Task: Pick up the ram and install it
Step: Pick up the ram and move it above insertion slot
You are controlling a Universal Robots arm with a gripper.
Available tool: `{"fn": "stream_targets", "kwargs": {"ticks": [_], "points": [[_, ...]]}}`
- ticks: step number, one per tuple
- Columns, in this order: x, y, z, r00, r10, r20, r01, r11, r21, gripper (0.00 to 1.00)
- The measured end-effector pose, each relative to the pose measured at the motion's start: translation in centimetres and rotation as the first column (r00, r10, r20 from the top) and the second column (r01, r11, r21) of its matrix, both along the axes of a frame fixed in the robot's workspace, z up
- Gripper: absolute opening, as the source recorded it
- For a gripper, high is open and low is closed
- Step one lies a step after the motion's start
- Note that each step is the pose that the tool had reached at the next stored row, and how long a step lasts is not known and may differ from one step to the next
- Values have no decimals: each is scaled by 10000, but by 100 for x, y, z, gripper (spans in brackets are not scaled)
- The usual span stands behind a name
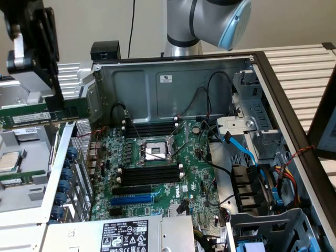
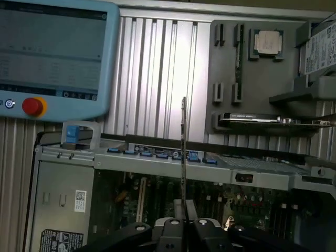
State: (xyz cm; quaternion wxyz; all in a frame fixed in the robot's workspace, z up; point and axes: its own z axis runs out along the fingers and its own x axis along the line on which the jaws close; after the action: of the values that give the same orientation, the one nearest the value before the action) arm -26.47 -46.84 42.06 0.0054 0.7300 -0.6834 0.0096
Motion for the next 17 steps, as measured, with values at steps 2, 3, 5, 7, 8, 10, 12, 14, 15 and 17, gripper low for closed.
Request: {"fn": "stream_targets", "kwargs": {"ticks": [2, 3, 5, 7, 8, 10, 12, 14, 15, 17], "points": [[89, 17, -22, 10000, 0, -2, 0, 10000, -38, 12], [132, 26, -34, 10000, 0, -1, 0, 10000, -61, 12], [223, 49, -46, 10000, 0, -1, 0, 10000, -98, 12], [296, 77, -47, 10000, 0, 2, 0, 9999, -131, 12], [324, 89, -47, 10000, 0, 6, 0, 9999, -141, 12], [391, 101, -45, 10000, 0, 7, 0, 9999, -153, 12], [449, 108, -42, 10000, 0, 6, 0, 9999, -153, 12], [495, 124, -40, 10000, -1, 5, 1, 9999, -153, 12], [511, 142, -40, 10000, -1, 6, 1, 9999, -154, 12], [539, 194, -40, 10000, 0, 6, 1, 9999, -152, 12]]}}
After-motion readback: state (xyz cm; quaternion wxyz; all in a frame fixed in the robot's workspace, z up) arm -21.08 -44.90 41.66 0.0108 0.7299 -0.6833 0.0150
